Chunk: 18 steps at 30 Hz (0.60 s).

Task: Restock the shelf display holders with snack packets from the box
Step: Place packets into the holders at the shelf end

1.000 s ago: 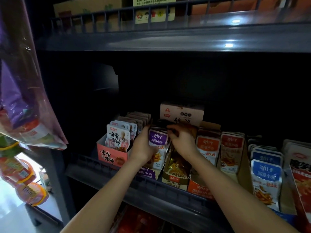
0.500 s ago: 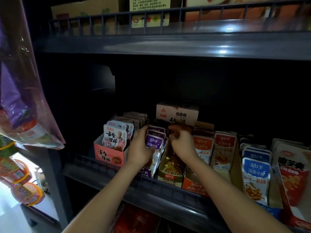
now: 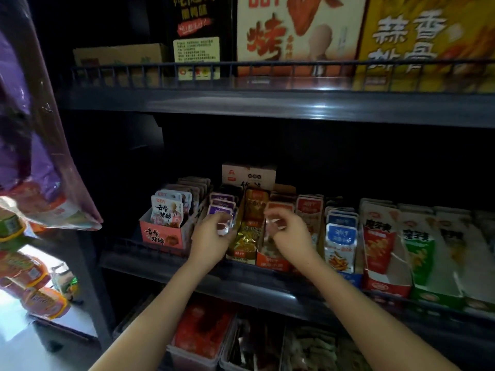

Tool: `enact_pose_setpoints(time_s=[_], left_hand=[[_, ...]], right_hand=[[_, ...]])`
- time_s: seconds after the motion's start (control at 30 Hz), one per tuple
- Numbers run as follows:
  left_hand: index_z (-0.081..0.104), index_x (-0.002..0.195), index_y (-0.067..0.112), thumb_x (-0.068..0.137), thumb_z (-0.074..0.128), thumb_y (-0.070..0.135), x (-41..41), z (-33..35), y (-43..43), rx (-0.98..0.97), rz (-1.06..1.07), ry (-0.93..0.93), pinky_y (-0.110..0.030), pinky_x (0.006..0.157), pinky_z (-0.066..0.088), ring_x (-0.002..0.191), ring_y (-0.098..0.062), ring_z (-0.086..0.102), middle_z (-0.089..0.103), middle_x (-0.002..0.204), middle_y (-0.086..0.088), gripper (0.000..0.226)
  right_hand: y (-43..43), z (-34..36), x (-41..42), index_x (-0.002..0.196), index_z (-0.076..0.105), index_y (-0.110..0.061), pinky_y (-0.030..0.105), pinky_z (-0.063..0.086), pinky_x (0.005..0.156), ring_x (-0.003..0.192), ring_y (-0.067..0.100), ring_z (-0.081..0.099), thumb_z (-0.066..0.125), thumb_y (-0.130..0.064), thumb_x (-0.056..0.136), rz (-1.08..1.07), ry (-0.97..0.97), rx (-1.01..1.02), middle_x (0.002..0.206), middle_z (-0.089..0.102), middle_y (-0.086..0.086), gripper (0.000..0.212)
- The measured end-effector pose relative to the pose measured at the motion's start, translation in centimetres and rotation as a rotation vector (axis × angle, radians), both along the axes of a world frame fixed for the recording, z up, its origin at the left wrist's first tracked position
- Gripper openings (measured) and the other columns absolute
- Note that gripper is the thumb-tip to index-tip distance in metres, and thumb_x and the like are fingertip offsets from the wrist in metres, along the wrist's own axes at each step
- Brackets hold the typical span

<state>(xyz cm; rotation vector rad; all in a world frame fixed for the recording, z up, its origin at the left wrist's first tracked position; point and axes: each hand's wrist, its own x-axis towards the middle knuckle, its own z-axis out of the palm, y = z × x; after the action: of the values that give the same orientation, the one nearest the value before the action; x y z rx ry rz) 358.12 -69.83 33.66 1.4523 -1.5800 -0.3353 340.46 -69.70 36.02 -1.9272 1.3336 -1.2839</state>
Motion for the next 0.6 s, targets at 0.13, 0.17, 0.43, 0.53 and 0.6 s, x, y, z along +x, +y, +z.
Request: enact_pose_setpoints(time_s=[0.13,0.17,0.43,0.53,0.6], left_hand=[[0.064,0.098,0.015,0.087,0.065,0.01,-3.8,0.0,5.2,0.093,-0.174,0.052,-0.004,0.066,0.041,0.081,-0.008,0.059,0.063,0.086,0.007,0.012],[0.064,0.096,0.016,0.088,0.064,0.011,-5.1,-0.1,6.7,0.109,-0.215,0.045,-0.003,0.066,0.041,0.079,-0.006,0.058,0.062,0.084,0.008,0.01],[0.062,0.089,0.027,0.089,0.063,0.012,-16.3,-7.4,17.0,0.317,-0.529,0.034,-0.01,0.07,0.047,0.078,-0.002,0.061,0.064,0.084,0.01,0.016],[0.061,0.09,0.027,0.089,0.062,0.012,-19.7,-12.4,19.9,0.407,-0.576,0.008,-0.017,0.073,0.046,0.08,-0.009,0.062,0.065,0.084,0.008,0.015],[0.06,0.093,0.028,0.091,0.061,0.015,-21.3,-16.1,21.4,0.479,-0.6,-0.028,-0.009,0.069,0.042,0.081,-0.006,0.06,0.063,0.084,0.012,0.013]], right_hand=[[6.1,-1.4,-5.2,0.107,0.066,-0.018,0.015,0.047,0.079,0.09,0.005,0.057,0.058,-0.008,0.092,-0.011,0.057,0.088,0.099,0.062,-0.009,0.02],[7.8,-2.1,-6.6,0.105,0.066,-0.018,0.017,0.048,0.08,0.09,0.006,0.058,0.058,-0.009,0.092,-0.011,0.074,0.123,0.096,0.063,-0.009,0.018],[21.5,-13.4,-19.9,0.103,0.067,-0.02,0.01,0.046,0.075,0.087,0.008,0.063,0.06,-0.013,0.091,-0.119,0.249,0.445,0.094,0.067,-0.005,0.016],[25.8,-18.5,-24.3,0.109,0.065,-0.017,0.009,0.044,0.072,0.085,0.007,0.061,0.058,-0.015,0.093,-0.193,0.294,0.585,0.093,0.066,-0.004,0.017],[28.0,-22.4,-26.7,0.105,0.065,-0.021,0.016,0.049,0.078,0.088,0.01,0.063,0.059,-0.017,0.092,-0.238,0.296,0.692,0.095,0.068,-0.003,0.015]])
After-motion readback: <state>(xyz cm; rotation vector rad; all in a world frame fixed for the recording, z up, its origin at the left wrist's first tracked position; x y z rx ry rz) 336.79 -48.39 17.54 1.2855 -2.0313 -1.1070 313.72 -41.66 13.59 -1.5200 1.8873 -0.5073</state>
